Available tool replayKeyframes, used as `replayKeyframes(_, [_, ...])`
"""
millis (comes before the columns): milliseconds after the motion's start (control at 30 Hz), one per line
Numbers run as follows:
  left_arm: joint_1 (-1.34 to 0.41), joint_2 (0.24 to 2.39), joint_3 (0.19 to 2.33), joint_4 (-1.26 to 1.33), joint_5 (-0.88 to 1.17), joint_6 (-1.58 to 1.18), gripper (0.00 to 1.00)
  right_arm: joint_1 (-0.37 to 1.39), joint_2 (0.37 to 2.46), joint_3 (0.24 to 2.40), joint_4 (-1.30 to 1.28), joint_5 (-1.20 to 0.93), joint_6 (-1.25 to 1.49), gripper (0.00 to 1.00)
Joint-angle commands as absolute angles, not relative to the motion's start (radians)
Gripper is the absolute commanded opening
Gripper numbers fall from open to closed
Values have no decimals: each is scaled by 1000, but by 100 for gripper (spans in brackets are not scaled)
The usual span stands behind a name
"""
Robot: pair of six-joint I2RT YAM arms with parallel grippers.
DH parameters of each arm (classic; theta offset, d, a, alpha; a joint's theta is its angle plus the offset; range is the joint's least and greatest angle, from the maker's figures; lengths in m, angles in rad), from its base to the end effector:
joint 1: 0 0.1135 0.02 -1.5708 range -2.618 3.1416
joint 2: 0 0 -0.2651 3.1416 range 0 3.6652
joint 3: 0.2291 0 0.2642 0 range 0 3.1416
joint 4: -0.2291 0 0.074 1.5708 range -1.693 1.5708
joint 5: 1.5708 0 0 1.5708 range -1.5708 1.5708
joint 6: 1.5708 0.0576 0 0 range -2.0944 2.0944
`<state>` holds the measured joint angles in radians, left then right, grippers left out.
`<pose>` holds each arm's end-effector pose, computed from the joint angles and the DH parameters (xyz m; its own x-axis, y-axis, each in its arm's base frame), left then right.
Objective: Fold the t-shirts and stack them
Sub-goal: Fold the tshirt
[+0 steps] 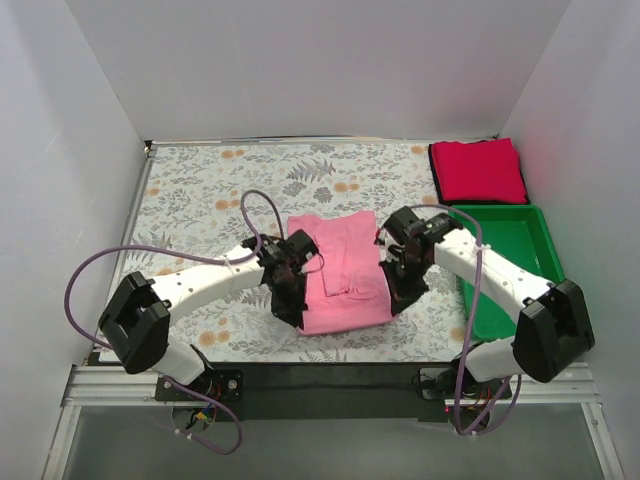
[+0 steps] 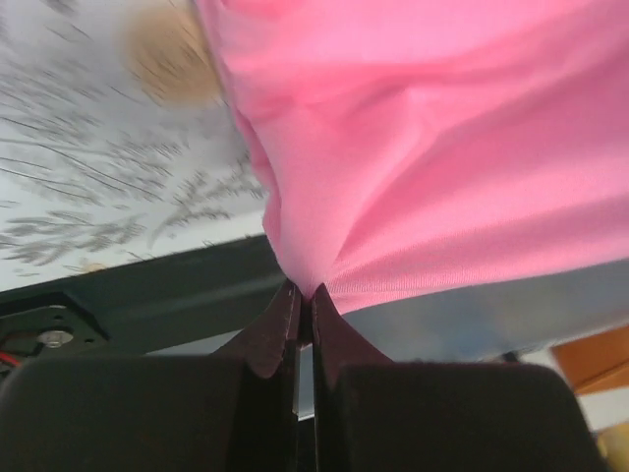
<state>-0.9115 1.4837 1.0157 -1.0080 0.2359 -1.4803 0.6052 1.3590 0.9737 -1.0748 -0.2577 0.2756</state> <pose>0.1523 -0.2185 0.1857 -0.8340 -0.5046 0.2232 -0.5366 0.8359 -0.1153 0.1887 0.1484 0.2027 -0.9425 -0.3320 -0.0374 -0.3292 0.9037 0.2738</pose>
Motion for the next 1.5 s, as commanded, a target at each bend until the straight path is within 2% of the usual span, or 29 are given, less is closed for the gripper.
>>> replayKeyframes(0, [-781,1451,1138,-1118,120,-1418,0,583,1439,1183,-1167,-118,218,1])
replayKeyframes(167, [-681,1500,1253,-1022,-20,-1339,0,565,1557,1383,-1166,-49,190,1])
replayKeyframes(333, [-614,1552,1318,-918,-61,-1316,0,545,1658,1582,-1161,11,167,1])
replayKeyframes(567, [-572,1601,1373,-828,-115,-1292,0,515,1752,1739,-1138,52,144,1])
replayKeyframes(833, [-552,1647,1368,-735,-167,-1287,0,483,1801,1741,-1037,58,138,1])
replayKeyframes(1467, [-514,1796,1246,-466,-264,-1313,0,445,1940,1582,-718,84,106,1])
